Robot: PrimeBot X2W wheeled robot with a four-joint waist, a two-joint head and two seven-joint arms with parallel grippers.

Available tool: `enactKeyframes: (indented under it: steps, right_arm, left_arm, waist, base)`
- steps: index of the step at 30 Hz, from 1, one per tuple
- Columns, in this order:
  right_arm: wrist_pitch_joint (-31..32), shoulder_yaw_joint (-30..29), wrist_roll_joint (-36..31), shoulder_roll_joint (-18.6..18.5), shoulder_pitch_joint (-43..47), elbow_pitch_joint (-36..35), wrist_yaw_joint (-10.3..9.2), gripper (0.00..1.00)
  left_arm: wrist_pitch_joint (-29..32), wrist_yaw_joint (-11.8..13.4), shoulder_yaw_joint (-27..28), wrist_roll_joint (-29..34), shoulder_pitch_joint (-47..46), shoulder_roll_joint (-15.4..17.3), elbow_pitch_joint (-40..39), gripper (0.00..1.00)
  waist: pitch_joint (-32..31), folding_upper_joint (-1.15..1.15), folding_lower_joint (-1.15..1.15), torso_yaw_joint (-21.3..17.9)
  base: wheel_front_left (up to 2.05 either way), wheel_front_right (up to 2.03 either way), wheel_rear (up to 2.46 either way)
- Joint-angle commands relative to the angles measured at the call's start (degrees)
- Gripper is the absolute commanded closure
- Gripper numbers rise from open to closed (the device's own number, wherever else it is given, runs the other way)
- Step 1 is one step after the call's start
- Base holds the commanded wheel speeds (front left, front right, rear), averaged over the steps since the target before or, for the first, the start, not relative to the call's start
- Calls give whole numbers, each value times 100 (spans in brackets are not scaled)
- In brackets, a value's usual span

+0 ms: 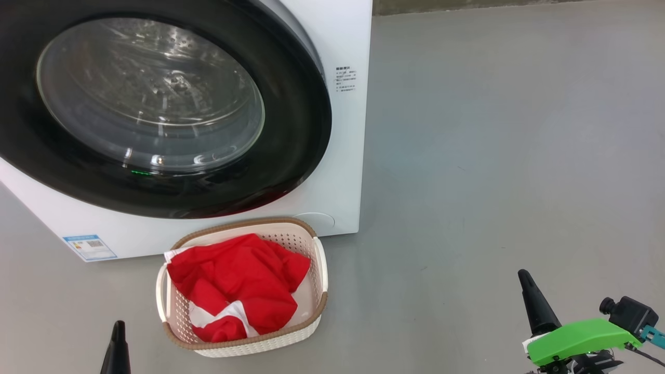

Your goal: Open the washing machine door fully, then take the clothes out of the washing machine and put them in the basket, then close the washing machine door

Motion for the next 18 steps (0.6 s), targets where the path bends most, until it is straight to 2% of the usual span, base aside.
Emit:
enactKeyframes:
  steps: [1, 18]
  right_arm:
    - [34, -4, 209, 4, -30, -185, -5, 100]
    - [304, -177, 1088, 88, -9, -334, -7, 100]
  left_arm:
    - [48, -9, 127, -203, -240, 51, -108, 100]
    - [312, -11, 168, -1093, -378, 33, -82, 100]
  waist:
    - [-8, 0, -1, 7]
    - [-70, 0, -1, 61]
  base:
    - [0, 0, 0]
    - [0, 0, 0]
